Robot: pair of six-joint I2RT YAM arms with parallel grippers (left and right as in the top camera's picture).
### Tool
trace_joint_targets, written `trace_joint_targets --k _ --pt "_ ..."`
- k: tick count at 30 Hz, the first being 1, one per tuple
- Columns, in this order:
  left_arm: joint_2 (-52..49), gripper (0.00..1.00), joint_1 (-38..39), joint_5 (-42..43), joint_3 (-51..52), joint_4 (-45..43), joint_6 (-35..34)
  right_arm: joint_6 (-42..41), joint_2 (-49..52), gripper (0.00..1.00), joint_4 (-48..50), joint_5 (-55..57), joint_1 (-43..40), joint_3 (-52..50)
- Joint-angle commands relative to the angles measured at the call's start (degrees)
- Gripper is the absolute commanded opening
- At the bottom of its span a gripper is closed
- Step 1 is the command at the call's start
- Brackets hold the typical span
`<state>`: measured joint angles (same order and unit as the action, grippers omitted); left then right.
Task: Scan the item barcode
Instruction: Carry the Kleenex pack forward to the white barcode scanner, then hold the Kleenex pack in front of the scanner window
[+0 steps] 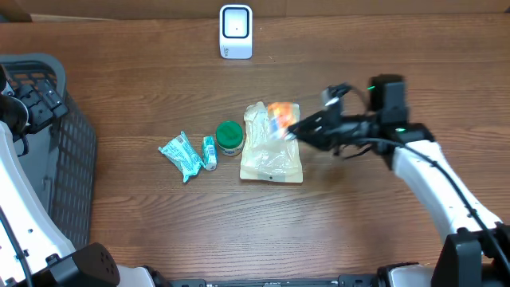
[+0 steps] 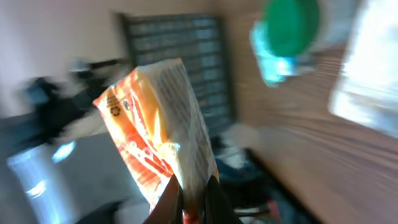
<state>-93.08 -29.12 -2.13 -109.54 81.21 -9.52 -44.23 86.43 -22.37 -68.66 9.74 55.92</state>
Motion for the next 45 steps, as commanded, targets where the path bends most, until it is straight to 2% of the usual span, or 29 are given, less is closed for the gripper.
trace_joint_targets --k 1,5,9,12,14,17,18,20,29,30,34,36,41,45 --pt "-0.4 0.99 0.0 0.1 -0.4 0.0 -1.0 7.7 -0.2 0.04 -3.6 20.5 6.3 0.6" --pt "-0.4 0.99 0.0 0.1 -0.4 0.0 -1.0 9.5 -0.2 0.04 -9.1 29.7 10.7 4.2" --pt "-0.4 0.99 0.0 0.1 -0.4 0.0 -1.0 10.0 0.4 0.04 -20.7 42.7 13.9 14.7" --pt "-0.4 1.00 0.0 0.1 -0.4 0.0 -1.0 11.7 4.6 0.04 -32.5 54.4 16.9 31.4" --pt "-0.4 1.00 0.0 0.1 -0.4 0.0 -1.0 13.4 9.1 0.04 -36.5 59.6 18.6 42.3" --pt "-0.4 1.00 0.0 0.1 -0.4 0.0 -1.0 16.5 15.8 0.04 -37.3 64.7 20.0 53.8" --pt "-0.4 1.00 0.0 0.1 -0.4 0.0 -1.0 18.5 20.4 0.04 -35.3 69.4 20.7 59.2" --pt "-0.4 0.99 0.0 0.1 -0.4 0.0 -1.0 21.3 23.8 0.04 -31.4 73.6 21.4 61.3" --pt "-0.4 0.99 0.0 0.1 -0.4 0.0 -1.0 43.3 37.2 0.04 -6.2 100.6 27.8 61.5" --pt "-0.4 1.00 0.0 0.1 -0.4 0.0 -1.0 49.9 39.8 0.04 -0.4 103.3 28.7 61.5" --pt "-0.4 0.99 0.0 0.1 -0.4 0.0 -1.0 64.6 45.1 0.04 11.6 105.7 29.2 61.5" --pt "-0.4 0.99 0.0 0.1 -0.4 0.0 -1.0 69.3 46.8 0.04 14.7 105.7 29.2 61.5" --pt "-0.4 0.99 0.0 0.1 -0.4 0.0 -1.0 76.1 50.3 0.04 22.8 106.1 28.0 61.5" --pt "-0.4 1.00 0.0 0.1 -0.4 0.0 -1.0 76.5 52.2 0.04 25.5 105.5 26.7 61.5"
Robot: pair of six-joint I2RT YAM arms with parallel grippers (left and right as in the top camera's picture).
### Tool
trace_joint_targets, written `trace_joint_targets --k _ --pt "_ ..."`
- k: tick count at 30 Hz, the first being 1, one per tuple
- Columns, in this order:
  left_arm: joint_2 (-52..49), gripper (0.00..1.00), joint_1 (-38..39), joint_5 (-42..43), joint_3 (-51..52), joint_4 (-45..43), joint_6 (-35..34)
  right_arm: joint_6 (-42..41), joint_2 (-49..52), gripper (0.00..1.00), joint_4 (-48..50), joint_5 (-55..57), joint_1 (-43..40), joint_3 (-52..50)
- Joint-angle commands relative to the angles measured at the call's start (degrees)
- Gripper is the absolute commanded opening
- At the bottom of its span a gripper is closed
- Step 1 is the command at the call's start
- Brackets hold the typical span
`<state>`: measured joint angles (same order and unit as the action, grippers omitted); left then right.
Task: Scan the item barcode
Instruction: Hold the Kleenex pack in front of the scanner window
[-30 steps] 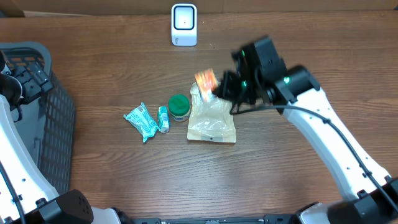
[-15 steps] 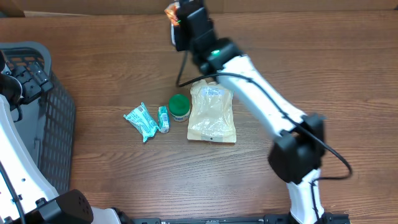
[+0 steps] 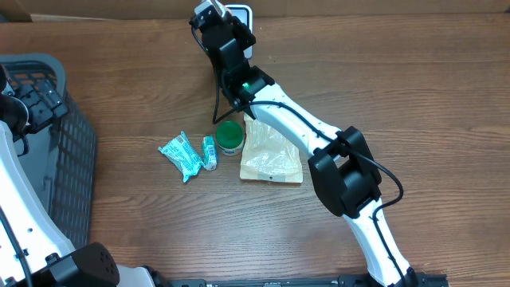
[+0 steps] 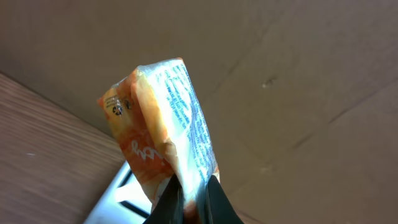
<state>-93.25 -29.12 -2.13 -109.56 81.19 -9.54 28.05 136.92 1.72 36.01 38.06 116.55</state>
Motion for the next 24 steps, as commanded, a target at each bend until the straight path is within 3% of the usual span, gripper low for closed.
trace_joint_targets --k 1,11,24 --pt "-0.2 1.00 0.0 0.1 -0.4 0.0 -1.0 4.2 2.5 0.04 2.1 0.8 -2.0 0.8" --pt "-0.2 1.00 0.0 0.1 -0.4 0.0 -1.0 14.1 7.9 0.04 7.6 -0.9 -3.0 0.8" --pt "-0.2 1.00 0.0 0.1 -0.4 0.0 -1.0 10.6 7.6 0.04 6.9 0.3 -2.4 0.9"
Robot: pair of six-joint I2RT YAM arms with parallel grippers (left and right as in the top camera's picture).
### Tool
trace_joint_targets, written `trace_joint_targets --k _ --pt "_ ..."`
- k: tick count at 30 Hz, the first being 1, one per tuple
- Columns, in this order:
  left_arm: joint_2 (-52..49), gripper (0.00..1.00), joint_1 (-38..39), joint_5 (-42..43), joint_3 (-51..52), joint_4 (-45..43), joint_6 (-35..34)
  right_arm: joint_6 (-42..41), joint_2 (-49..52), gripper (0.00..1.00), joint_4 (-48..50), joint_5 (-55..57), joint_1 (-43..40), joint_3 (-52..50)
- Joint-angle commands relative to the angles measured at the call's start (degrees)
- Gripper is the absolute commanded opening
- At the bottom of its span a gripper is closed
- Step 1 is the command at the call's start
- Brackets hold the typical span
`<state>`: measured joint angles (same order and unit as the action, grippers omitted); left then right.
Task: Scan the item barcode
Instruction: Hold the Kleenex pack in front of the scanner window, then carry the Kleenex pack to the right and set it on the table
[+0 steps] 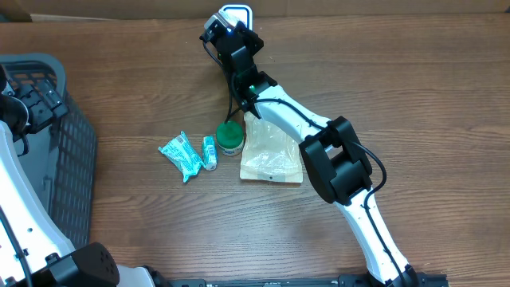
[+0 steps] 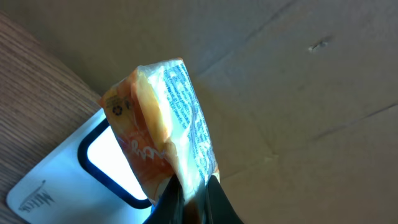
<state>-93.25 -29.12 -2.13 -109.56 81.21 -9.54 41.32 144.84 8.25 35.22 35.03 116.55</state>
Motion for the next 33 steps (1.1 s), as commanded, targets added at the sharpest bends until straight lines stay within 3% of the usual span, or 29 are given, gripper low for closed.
trace_joint_targets --k 1,9,19,24,28,33 --pt "-0.2 0.99 0.0 0.1 -0.4 0.0 -1.0 -5.8 -1.1 0.04 -0.3 1.3 0.6 0.9" --pt "-0.2 0.99 0.0 0.1 -0.4 0.0 -1.0 -19.6 -13.6 0.04 -17.5 -6.0 0.6 0.9" --pt "-0.2 1.00 0.0 0.1 -0.4 0.0 -1.0 -50.8 -34.9 0.04 -53.1 -33.3 -3.6 0.9" --pt "-0.2 1.00 0.0 0.1 -0.4 0.0 -1.0 -55.1 -41.3 0.04 -69.2 -44.2 -10.1 0.9" --pt "-0.2 0.99 0.0 0.1 -0.4 0.0 -1.0 -54.8 -41.8 0.04 -79.8 -42.7 -17.5 0.5" --pt "-0.2 1.00 0.0 0.1 -0.4 0.0 -1.0 -55.0 -41.6 0.04 -83.0 -42.6 -26.5 -6.2"
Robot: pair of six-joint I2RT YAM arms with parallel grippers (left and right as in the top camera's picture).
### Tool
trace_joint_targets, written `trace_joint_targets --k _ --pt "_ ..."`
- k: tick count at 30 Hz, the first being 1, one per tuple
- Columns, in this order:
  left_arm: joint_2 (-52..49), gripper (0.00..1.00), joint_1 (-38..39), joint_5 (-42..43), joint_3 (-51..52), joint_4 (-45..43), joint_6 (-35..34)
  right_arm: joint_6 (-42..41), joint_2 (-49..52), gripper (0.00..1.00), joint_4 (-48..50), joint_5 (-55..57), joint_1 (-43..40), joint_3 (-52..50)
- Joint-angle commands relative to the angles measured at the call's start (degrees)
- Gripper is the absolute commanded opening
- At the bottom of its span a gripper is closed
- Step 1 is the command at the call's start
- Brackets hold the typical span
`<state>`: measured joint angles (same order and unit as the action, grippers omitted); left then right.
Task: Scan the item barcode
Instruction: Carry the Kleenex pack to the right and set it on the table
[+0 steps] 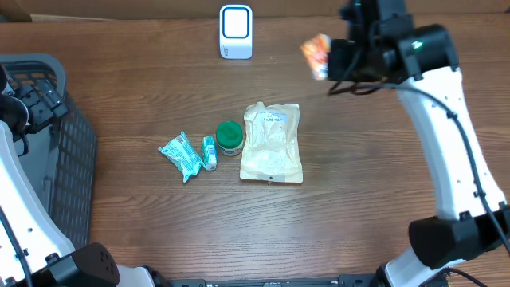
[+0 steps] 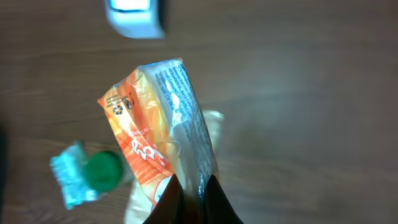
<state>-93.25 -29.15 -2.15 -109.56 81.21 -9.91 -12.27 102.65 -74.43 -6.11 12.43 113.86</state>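
Note:
An orange-and-white snack packet (image 1: 316, 54) hangs in the air over the back right of the table, with my right gripper (image 1: 331, 57) shut on its lower end. In the right wrist view the packet (image 2: 158, 124) stands up from the black fingers (image 2: 173, 202), its printed side turned right. The white scanner (image 1: 236, 32) stands at the back middle of the table, well left of the packet, and shows blurred as the scanner (image 2: 134, 17) at the top of the wrist view. My left arm (image 1: 32, 104) stays at the left edge by the basket; its fingers cannot be made out.
On the wooden table lie a clear pouch (image 1: 272, 143), a green-capped jar (image 1: 229, 137) and teal wrapped packets (image 1: 183, 155). A dark mesh basket (image 1: 56, 175) stands at the left edge. A cardboard wall runs along the back.
My right gripper, still shut on the orange packet, has moved from right in front of the scanner to the right, and now looks down on the table.
First my right gripper held the orange packet over the clear pouch at mid-table. Then it was at the back by the scanner, and then the packet was close against the scanner's lit window. Now the packet is held well right of the scanner.

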Motion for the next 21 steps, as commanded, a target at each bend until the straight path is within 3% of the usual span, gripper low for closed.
trace_joint_targets --k 1,13,15,17,18,21 --pt "-0.2 1.00 0.0 0.2 -0.4 0.0 -0.6 -1.5 0.5 0.04 -0.2 -1.5 -5.6 -5.5" --pt "-0.2 1.00 0.0 0.2 -0.4 0.0 -0.6 -4.1 0.5 0.06 13.1 -3.0 -19.7 -32.9" --pt "-0.2 1.00 0.0 0.2 -0.4 0.0 -0.6 -4.1 0.5 0.22 14.8 -3.0 -20.7 -36.0" --pt "-0.2 1.00 0.0 0.2 -0.4 0.0 -0.6 -4.1 0.5 0.60 15.9 -3.0 -21.6 -38.1" --pt "-0.2 1.00 0.0 0.2 -0.4 0.0 -0.6 -4.1 0.5 0.73 16.1 -3.0 -21.9 -38.6" --pt "-0.2 0.99 0.0 0.2 -0.4 0.0 -0.6 -4.1 0.5 0.82 15.7 -3.1 -22.4 -38.8"
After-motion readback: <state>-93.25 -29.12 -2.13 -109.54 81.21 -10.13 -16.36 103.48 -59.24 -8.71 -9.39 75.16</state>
